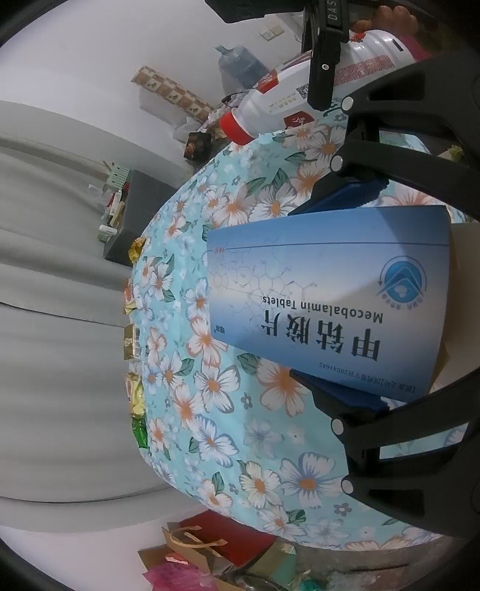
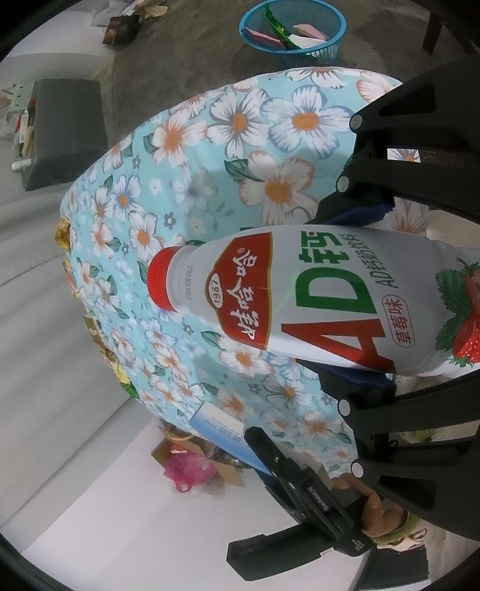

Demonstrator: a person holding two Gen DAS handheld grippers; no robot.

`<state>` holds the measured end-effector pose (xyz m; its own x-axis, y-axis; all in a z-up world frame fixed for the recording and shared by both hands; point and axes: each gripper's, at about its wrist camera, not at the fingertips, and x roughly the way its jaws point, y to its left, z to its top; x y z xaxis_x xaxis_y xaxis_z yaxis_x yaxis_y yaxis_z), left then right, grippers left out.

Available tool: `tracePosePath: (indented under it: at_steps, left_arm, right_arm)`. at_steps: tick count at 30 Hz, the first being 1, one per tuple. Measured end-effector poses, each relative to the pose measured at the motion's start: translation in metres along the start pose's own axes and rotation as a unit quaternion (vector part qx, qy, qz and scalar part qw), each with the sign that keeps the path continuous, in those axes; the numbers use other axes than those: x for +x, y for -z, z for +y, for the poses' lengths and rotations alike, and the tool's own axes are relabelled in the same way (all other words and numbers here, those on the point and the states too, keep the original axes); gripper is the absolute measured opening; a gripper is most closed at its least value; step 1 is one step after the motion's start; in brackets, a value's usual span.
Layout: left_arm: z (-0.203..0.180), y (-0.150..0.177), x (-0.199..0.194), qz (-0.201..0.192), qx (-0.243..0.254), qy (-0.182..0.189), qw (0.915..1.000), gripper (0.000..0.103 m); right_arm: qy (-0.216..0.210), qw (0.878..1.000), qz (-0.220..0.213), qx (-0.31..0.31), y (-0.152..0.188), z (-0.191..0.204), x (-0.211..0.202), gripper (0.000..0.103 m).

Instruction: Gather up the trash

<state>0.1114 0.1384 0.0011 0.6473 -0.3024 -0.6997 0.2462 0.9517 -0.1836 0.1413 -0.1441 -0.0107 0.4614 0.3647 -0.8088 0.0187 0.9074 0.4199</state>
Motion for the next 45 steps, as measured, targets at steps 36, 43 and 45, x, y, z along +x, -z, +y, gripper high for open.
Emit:
tracePosePath:
  at_steps: [36,43,45]
  left_arm:
    - [-0.002,0.002,-0.003,-0.007,-0.001,0.007,0.9999,0.072]
    - [-0.012,0.001,-0.007,-0.012,-0.001,0.016,0.9998,0.072]
    - [-0.016,0.0,-0.009,-0.014,0.0,0.018,0.9997,0.072]
  right_arm:
    - [0.0,1.0,-0.001,0.003,-0.001,0.002,0.005,0.059]
    - [0.0,1.0,-0.008,0.008,-0.001,-0.002,-0.001,0.059]
    - [-0.001,1.0,-0.011,0.01,-0.002,-0.005,-0.004,0.059]
